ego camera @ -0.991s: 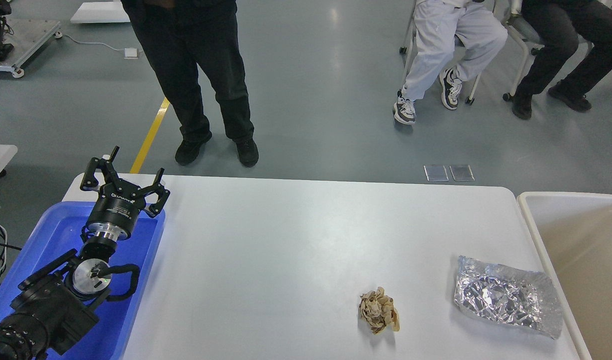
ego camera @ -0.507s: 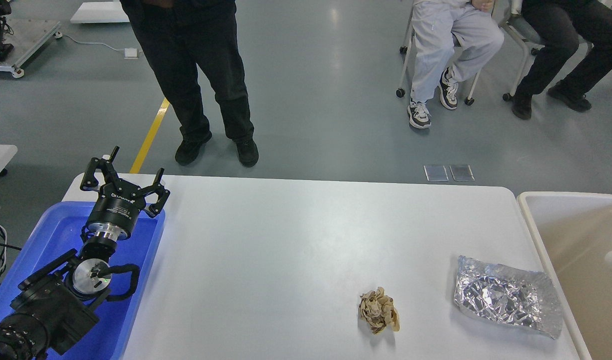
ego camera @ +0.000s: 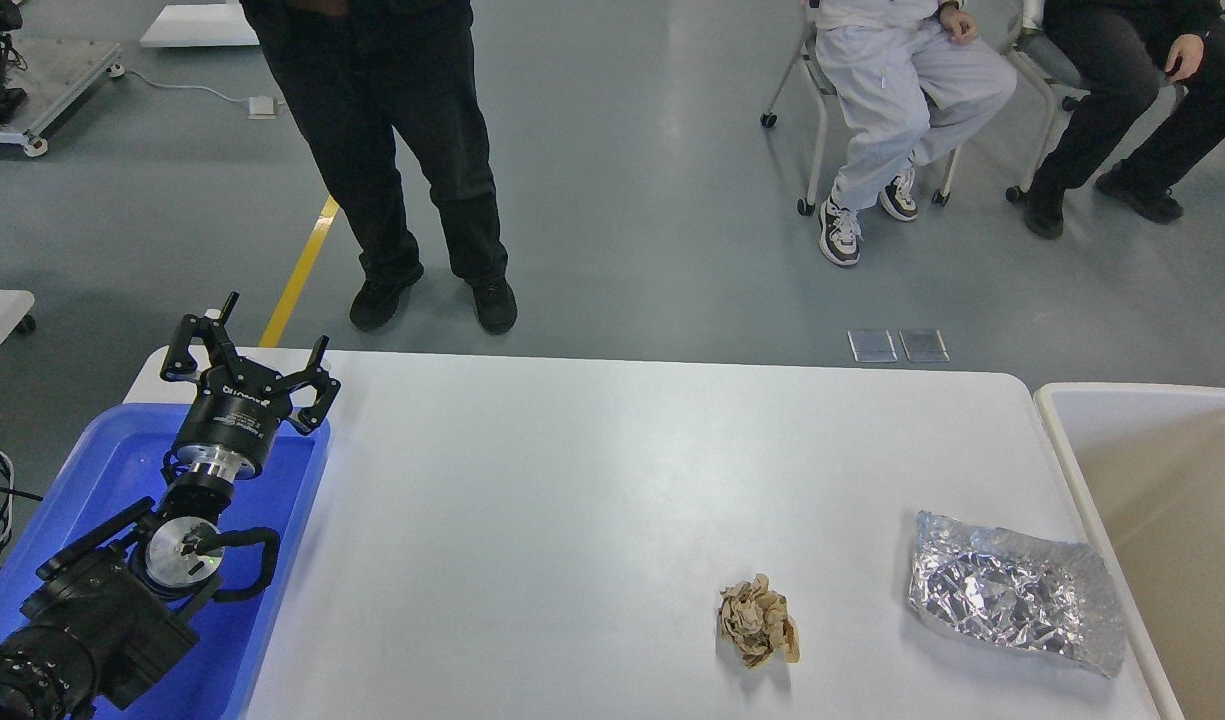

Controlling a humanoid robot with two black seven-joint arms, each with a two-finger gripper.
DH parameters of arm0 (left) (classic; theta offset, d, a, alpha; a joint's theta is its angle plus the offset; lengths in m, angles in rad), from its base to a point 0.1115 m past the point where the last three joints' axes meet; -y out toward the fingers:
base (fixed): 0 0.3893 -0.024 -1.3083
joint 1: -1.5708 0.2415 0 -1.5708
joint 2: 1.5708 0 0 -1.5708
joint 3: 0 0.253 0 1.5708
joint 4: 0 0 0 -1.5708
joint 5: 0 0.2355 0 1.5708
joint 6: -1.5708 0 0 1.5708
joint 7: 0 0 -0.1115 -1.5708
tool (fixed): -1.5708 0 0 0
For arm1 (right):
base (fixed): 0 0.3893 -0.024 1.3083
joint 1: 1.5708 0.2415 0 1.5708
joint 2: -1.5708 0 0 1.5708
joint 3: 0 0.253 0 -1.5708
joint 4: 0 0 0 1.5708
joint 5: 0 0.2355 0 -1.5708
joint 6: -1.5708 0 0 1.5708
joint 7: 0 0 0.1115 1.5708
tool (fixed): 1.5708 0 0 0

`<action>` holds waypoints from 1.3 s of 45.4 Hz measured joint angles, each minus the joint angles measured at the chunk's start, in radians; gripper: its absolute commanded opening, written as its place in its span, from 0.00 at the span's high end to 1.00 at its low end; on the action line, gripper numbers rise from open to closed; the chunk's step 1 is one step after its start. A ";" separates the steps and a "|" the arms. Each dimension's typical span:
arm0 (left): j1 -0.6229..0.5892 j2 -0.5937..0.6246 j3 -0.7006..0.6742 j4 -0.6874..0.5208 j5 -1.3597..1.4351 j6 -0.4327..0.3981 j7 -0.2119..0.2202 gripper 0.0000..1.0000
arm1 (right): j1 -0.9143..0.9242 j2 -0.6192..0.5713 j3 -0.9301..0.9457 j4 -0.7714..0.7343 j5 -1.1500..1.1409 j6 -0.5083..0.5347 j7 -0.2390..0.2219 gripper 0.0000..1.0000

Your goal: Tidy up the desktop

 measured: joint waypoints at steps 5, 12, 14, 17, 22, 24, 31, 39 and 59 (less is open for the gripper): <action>0.000 0.000 0.000 0.000 0.000 0.000 0.000 0.00 | 0.039 0.001 0.042 0.002 0.004 0.002 0.000 0.00; 0.000 0.000 0.000 0.000 0.000 0.000 0.000 0.00 | 0.110 0.012 0.137 0.012 0.008 0.010 -0.001 0.00; 0.000 0.000 0.000 0.000 -0.001 0.000 0.000 0.00 | 0.133 0.017 0.159 0.019 0.008 0.015 -0.001 0.00; 0.000 0.000 0.000 0.000 -0.001 0.000 0.000 0.00 | 0.165 0.023 0.183 0.034 0.009 0.023 -0.001 0.00; 0.001 0.000 0.001 0.000 -0.001 0.000 0.000 0.00 | 0.212 0.028 0.219 0.079 0.012 0.047 -0.001 0.00; 0.001 0.000 0.001 0.000 -0.001 0.000 0.000 0.00 | 0.229 0.030 0.242 0.104 0.013 0.061 -0.001 0.00; 0.001 0.000 0.001 0.000 -0.001 0.000 0.000 0.00 | 0.266 0.034 0.351 0.218 0.014 0.129 -0.001 0.00; 0.001 0.000 0.001 0.000 -0.001 0.000 0.000 0.00 | 0.284 0.058 0.454 0.365 0.015 0.203 -0.001 0.00; 0.001 0.000 0.001 0.000 -0.001 0.000 0.000 0.00 | 0.259 0.278 0.572 0.511 0.016 0.281 -0.001 0.00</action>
